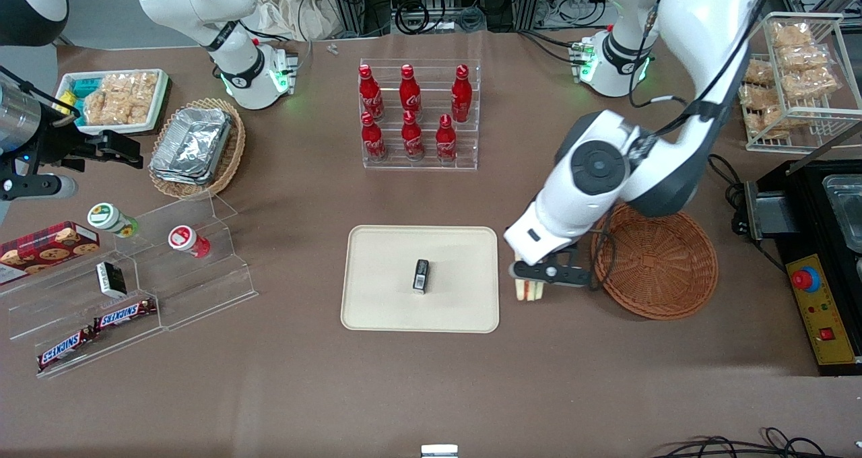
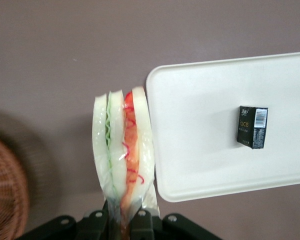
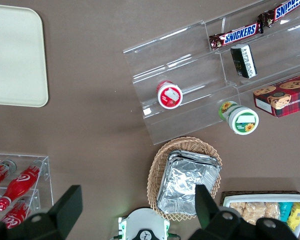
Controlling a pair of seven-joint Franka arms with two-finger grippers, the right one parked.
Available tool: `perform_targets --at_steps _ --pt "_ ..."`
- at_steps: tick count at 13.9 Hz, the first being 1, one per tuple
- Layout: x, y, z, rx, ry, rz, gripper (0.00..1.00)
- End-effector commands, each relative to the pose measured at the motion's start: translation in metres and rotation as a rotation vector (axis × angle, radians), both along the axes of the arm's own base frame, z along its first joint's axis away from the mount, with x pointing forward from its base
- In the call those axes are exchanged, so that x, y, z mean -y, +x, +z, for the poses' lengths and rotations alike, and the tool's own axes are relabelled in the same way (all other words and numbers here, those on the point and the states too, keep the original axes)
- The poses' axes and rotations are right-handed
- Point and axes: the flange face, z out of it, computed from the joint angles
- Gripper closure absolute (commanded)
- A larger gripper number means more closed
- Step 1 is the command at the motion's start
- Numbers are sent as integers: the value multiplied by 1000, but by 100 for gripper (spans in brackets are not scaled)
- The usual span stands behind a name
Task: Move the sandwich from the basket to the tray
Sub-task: 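Lift the sandwich and carry it toward the cream tray, then lower the sandwich onto the tray beside the black tissue pack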
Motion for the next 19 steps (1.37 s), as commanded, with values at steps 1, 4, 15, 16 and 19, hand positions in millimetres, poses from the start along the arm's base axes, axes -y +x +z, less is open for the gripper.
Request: perform_targets --at_steps 1,4,15,16,19 --pt "33 11 -34 27 -5 -12 100" --pt "49 14 -66 17 -44 -16 100" --pt "63 4 -140 -47 -30 -34 40" --pt "63 4 -140 -49 -30 -3 1" --pt "65 2 -137 -52 -32 46 1"
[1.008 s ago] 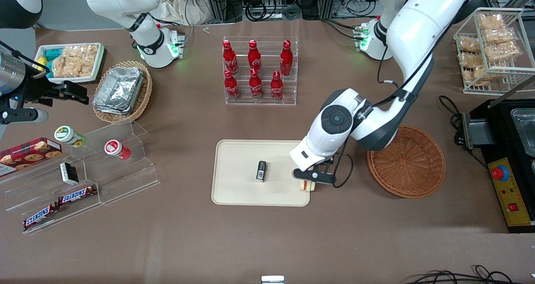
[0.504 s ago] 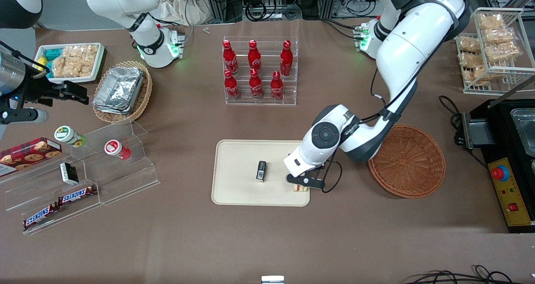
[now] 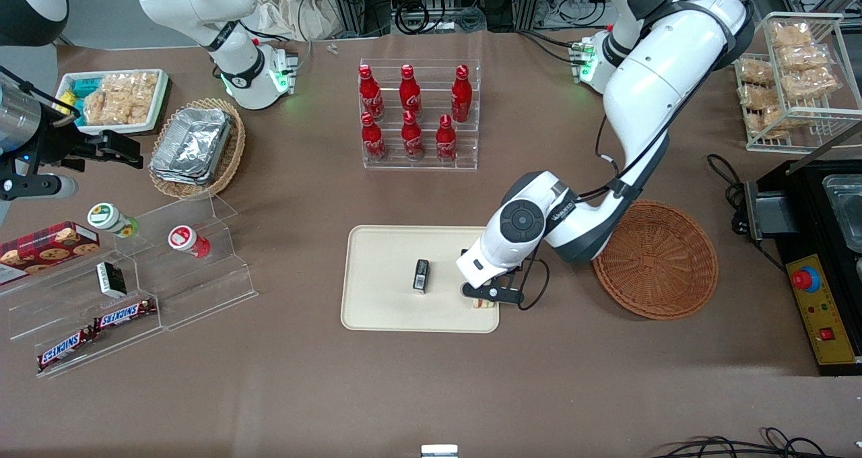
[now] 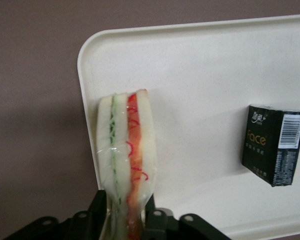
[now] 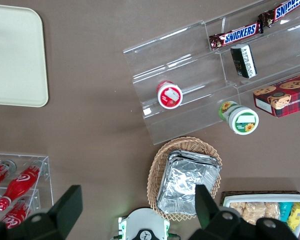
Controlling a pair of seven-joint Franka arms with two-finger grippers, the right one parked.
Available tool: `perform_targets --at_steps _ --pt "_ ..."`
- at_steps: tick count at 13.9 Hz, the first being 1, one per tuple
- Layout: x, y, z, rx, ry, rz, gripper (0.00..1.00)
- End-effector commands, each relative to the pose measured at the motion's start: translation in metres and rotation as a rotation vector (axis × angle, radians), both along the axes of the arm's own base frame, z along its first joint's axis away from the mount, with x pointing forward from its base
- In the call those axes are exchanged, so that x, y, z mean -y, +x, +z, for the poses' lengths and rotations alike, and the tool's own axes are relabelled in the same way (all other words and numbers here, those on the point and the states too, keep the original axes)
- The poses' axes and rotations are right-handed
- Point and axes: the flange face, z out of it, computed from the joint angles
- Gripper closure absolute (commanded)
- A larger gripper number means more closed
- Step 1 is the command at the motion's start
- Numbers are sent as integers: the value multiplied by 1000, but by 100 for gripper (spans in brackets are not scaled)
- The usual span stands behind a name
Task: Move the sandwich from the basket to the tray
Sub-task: 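Lower the sandwich onto the tray beside the black tissue pack, then open the left gripper to release the sandwich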
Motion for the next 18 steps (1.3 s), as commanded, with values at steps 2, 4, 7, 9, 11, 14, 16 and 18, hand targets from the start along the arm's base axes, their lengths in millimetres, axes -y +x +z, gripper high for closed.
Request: perform_targets --at_steps 2,4,7,9,11,14,16,18 --pt "5 5 9 18 0 41 1" --pt "4 7 12 21 0 45 1" --pt "2 9 28 33 0 52 1" --pt "-18 20 54 -4 4 90 1" --pt "-40 32 82 -74 19 103 1" --pt "-90 46 134 -167 12 105 1" --pt "-126 47 171 -189 3 72 1" --pt "-169 46 196 -220 26 17 1"
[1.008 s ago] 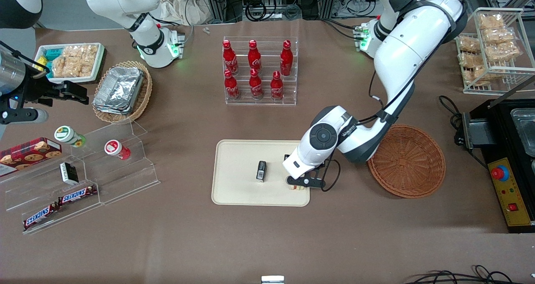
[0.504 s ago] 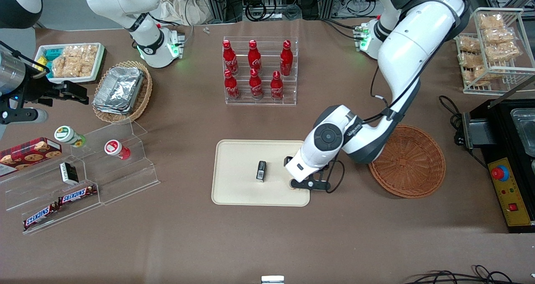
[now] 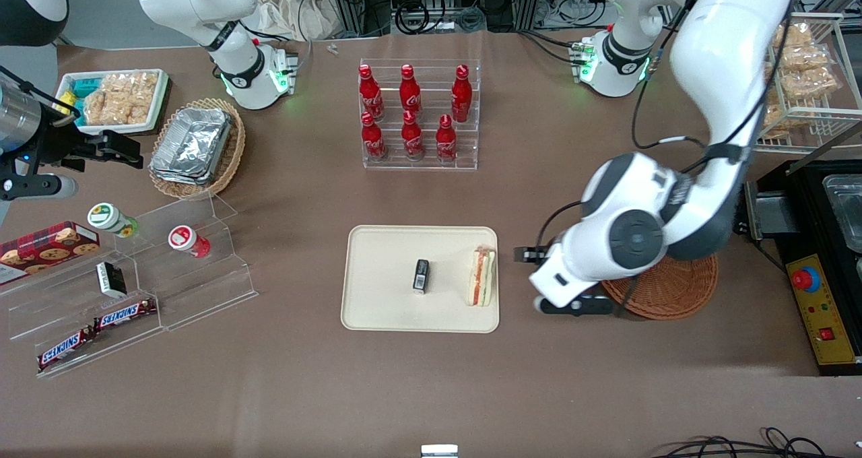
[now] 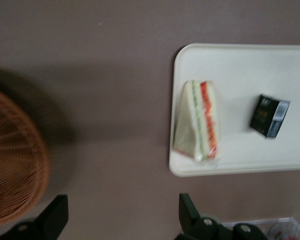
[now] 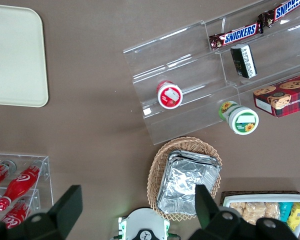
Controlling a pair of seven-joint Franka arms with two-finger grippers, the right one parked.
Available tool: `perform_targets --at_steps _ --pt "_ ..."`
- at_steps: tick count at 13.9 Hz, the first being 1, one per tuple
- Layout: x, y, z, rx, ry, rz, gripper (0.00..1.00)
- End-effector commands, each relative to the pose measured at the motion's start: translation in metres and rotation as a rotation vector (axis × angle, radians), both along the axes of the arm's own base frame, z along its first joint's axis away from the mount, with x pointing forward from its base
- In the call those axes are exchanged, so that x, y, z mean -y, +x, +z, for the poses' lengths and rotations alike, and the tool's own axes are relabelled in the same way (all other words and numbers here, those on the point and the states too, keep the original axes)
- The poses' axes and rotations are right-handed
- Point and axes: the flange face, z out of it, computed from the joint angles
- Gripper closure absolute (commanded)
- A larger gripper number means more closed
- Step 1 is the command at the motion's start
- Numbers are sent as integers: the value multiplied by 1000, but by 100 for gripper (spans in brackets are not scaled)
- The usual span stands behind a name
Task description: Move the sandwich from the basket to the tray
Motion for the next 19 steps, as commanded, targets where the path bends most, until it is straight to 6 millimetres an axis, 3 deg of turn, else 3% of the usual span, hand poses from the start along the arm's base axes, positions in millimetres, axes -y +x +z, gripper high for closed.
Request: perform_targets --at_steps 1,2,4,6,10,13,15,19 --pt "-51 -7 41 -27 6 -69 1" --pt "-71 -7 54 -20 20 -77 1" --pt "-93 -10 83 25 45 -64 1" --pt "-128 -8 101 47 64 -66 1" --pt "-149 -4 106 85 166 -61 1" --pt "-165 0 105 84 158 -44 1" --pt "-189 3 107 82 150 -5 1" --pt "-206 5 110 90 158 28 1"
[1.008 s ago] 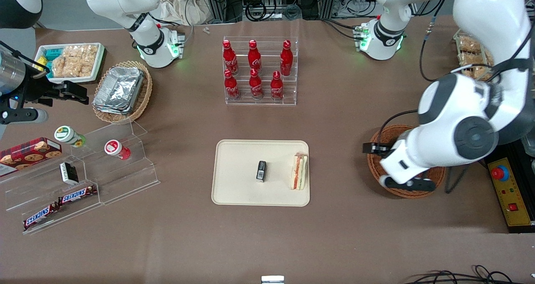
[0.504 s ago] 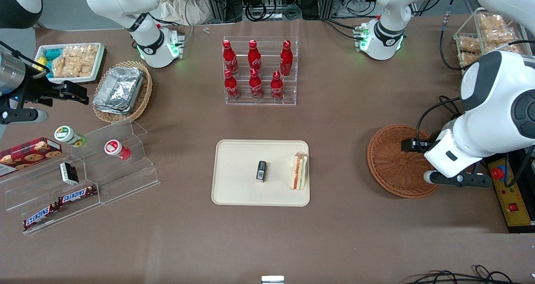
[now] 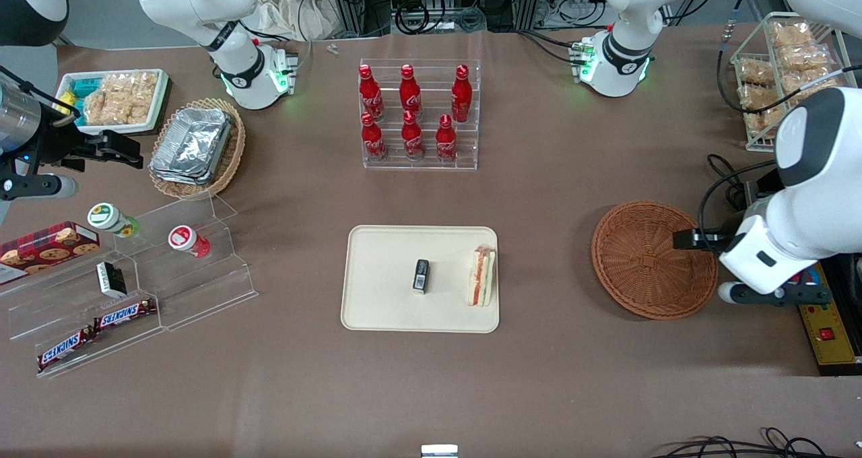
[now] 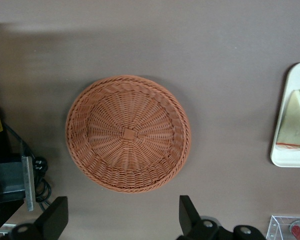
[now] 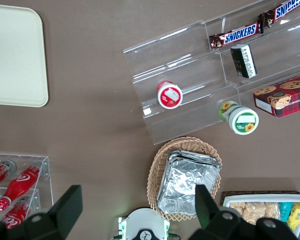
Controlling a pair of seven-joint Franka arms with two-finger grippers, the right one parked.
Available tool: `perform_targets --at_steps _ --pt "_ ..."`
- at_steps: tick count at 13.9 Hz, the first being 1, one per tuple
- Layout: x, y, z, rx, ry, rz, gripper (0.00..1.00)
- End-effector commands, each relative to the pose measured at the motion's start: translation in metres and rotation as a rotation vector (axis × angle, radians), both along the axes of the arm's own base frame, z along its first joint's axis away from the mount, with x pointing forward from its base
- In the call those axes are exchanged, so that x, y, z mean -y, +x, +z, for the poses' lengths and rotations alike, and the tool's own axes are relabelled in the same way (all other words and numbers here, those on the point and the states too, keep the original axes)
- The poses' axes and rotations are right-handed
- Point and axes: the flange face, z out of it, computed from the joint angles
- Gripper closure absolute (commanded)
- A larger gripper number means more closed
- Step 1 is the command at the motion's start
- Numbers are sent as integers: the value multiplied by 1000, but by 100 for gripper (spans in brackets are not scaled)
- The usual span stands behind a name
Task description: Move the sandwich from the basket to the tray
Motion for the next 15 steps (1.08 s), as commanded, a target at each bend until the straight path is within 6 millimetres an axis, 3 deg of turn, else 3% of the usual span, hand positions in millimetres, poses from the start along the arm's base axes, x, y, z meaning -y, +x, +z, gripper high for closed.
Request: perform_targets --at_steps 1,7,8,12,15 --pt "-5 -4 8 12 18 -1 1" --pt "-5 -3 10 18 20 1 1" --pt "-14 -1 4 5 19 21 1" --pt "-40 -5 20 29 -32 25 0" --pt "-33 -4 17 29 -28 24 1"
